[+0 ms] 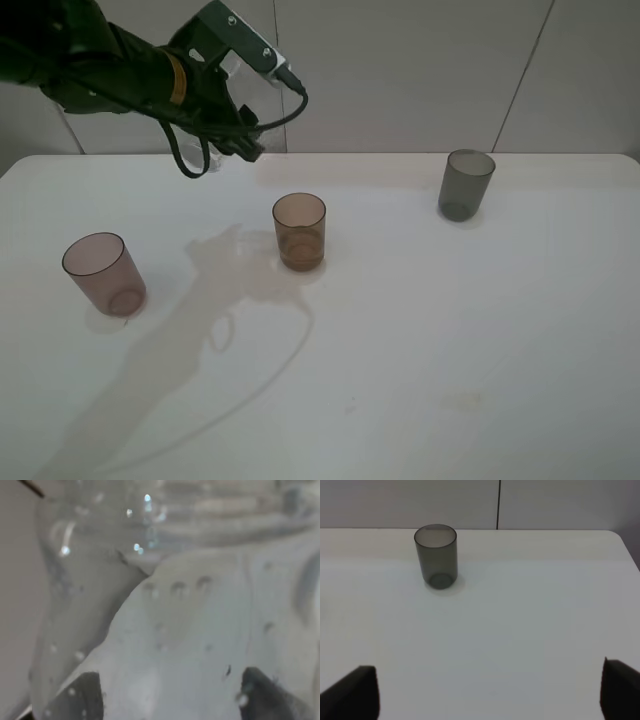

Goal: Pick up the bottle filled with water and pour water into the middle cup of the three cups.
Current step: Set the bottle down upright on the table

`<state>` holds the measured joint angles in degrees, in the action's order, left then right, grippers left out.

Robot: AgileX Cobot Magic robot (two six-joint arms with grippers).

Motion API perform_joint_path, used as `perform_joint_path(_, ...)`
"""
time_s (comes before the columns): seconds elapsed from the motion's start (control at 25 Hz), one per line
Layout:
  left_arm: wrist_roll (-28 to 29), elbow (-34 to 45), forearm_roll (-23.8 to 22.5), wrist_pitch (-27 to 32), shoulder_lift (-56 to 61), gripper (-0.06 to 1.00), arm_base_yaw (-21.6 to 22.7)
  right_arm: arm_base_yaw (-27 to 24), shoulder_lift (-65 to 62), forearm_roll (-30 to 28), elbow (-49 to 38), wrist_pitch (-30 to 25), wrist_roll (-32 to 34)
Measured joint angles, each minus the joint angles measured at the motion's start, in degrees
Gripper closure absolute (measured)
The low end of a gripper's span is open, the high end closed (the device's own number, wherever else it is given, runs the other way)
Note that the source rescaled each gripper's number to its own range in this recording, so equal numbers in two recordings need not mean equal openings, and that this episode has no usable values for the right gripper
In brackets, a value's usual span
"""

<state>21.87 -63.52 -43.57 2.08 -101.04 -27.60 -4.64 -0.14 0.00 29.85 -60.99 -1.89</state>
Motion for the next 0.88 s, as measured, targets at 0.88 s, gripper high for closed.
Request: perform_joint_path(0.88,-25.1,8.9,40.3,-41.6,-16.5,0.93,7.6,0.0,0.0,0.0,0.0,0.0,0.0)
